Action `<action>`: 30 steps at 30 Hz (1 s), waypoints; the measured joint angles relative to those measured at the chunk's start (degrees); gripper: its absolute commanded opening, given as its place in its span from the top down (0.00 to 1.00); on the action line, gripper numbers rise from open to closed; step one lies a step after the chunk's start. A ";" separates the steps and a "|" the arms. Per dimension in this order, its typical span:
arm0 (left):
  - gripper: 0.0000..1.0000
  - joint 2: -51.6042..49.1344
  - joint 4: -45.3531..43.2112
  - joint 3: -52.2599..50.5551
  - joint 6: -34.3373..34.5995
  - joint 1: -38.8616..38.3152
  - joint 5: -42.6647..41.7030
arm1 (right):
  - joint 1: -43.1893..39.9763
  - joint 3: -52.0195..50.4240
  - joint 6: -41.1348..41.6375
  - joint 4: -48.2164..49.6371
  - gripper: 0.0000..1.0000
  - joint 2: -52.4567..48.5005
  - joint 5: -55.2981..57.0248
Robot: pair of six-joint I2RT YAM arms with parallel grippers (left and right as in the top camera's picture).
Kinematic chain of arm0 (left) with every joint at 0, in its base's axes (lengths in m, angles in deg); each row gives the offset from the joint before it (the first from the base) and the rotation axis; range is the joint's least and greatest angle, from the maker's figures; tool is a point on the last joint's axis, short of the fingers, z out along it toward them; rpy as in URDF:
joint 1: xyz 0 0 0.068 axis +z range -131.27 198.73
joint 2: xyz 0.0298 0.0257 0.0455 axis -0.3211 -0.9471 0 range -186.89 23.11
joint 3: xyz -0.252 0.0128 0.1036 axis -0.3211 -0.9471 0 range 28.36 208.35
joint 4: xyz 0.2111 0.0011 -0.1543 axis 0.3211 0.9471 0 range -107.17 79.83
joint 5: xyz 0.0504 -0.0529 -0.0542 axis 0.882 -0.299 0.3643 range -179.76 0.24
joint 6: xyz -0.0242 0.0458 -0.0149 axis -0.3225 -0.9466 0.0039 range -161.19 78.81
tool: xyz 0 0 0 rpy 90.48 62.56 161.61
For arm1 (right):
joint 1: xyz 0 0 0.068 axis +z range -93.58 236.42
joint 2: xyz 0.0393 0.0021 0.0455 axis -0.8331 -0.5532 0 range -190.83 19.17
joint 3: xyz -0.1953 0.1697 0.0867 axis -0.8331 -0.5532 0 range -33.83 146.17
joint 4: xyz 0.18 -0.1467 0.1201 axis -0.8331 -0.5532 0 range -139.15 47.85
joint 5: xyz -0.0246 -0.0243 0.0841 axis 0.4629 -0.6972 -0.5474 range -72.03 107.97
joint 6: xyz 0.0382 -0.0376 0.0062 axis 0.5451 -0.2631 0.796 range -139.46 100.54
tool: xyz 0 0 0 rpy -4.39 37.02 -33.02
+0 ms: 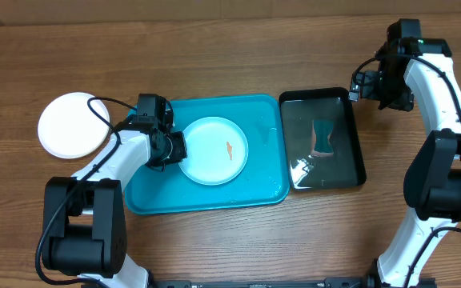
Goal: Clean dirty plates on tray and stack at the side
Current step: 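Hold the second white plate rim on the tray with the left gripper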
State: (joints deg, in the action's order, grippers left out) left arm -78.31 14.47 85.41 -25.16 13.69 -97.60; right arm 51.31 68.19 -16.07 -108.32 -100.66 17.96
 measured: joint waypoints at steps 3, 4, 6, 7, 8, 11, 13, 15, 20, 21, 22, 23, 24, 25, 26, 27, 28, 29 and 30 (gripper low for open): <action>0.75 0.00 -0.02 0.00 -0.20 0.02 -0.02 | 0.00 0.00 0.02 0.00 0.00 0.00 0.00; 0.74 0.00 0.00 0.00 -0.22 0.02 -0.02 | 0.00 0.00 -0.02 0.00 0.00 0.00 0.00; 0.73 0.00 0.02 0.09 -0.31 0.00 0.00 | 0.00 0.00 -0.02 0.02 0.00 0.00 0.02; 0.73 0.00 0.00 0.15 -0.39 0.00 0.00 | 0.00 0.00 0.00 -0.02 0.00 0.00 0.00; 0.73 0.00 0.02 0.28 -0.42 0.02 0.00 | 0.00 0.00 0.00 -0.02 0.00 0.00 -0.02; 0.71 0.00 0.00 0.61 -0.66 0.02 0.00 | 0.00 0.00 -0.02 0.00 0.00 0.00 0.00; 0.70 0.00 0.15 0.79 -0.85 0.02 -0.02 | 0.00 0.00 0.00 -0.02 0.00 0.00 0.00; 0.70 0.00 0.76 1.22 -1.05 0.02 -0.02 | 0.00 0.00 -0.02 -0.02 0.00 0.00 0.00; 0.69 0.07 0.92 1.84 -1.27 0.02 0.00 | 0.00 0.00 -0.02 0.02 0.00 0.00 0.00; 0.69 0.07 0.94 1.86 -1.27 0.02 0.00 | 0.00 0.00 0.00 -0.02 0.00 0.00 0.00; 0.67 0.07 0.94 1.86 -1.27 0.02 0.00 | 0.00 0.00 0.00 -0.02 0.00 0.00 -0.02; 0.63 0.07 0.94 1.86 -1.36 0.02 0.02 | 0.00 0.00 -0.02 0.00 0.00 0.00 0.00; 0.61 0.07 0.94 1.86 -1.60 0.02 0.07 | 0.00 0.00 0.00 0.00 0.00 0.00 0.00; 0.61 0.09 0.96 1.86 -1.53 0.02 0.17 | 0.00 0.00 0.02 -0.02 0.00 0.00 -0.02; 0.62 0.09 1.03 1.86 -1.49 0.02 0.20 | 0.00 0.00 -0.02 -0.02 0.00 0.00 0.00; 0.62 0.09 1.11 1.86 -1.49 0.02 0.22 | 0.00 0.00 -0.02 -0.02 0.00 0.00 0.00; 0.65 0.11 1.16 1.86 -1.49 0.02 0.22 | 0.00 0.00 0.00 0.00 0.00 0.00 0.00; 0.67 0.11 1.16 1.86 -1.51 0.02 0.22 | 0.00 0.00 -0.02 0.00 0.00 0.00 0.00; 0.70 0.15 1.16 1.86 -1.53 0.02 0.22 | 0.00 0.00 -0.02 0.00 0.00 0.00 0.00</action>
State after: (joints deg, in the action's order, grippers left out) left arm -78.16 15.63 87.27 -26.69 13.71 -97.38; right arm 51.31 68.19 -16.09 -108.32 -100.66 17.96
